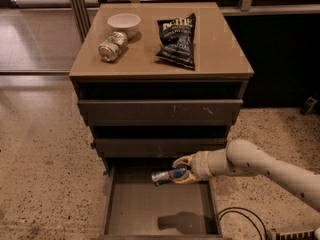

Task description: Pick redbull can from bottom drawer and place on counter

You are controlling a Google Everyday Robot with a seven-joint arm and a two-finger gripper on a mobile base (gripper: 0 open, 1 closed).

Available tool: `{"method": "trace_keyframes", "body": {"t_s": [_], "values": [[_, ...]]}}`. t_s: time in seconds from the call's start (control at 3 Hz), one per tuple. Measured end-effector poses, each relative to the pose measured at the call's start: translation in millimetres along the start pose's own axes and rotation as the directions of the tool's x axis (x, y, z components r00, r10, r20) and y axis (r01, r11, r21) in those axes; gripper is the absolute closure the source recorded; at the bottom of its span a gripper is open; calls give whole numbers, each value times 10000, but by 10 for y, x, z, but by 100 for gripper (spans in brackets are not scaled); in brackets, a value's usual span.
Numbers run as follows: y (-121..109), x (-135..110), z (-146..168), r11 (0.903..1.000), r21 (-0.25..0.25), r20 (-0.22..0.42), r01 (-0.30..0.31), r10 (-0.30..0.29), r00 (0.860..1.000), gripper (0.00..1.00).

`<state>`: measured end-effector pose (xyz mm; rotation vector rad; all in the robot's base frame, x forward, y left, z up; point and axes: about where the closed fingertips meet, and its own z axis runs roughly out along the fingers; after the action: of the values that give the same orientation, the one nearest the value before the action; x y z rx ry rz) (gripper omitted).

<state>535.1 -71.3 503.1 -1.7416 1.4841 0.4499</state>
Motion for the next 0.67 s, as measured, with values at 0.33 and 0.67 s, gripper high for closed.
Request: {"method": "trace_keyframes", "body": {"t_s": [0.33,0.67], "values": [[-186,-302,-464,9991,409,-530,-110,132,9985,100],[-444,-699,-937,9956,935,-1102,8,95,9939,100]]}}
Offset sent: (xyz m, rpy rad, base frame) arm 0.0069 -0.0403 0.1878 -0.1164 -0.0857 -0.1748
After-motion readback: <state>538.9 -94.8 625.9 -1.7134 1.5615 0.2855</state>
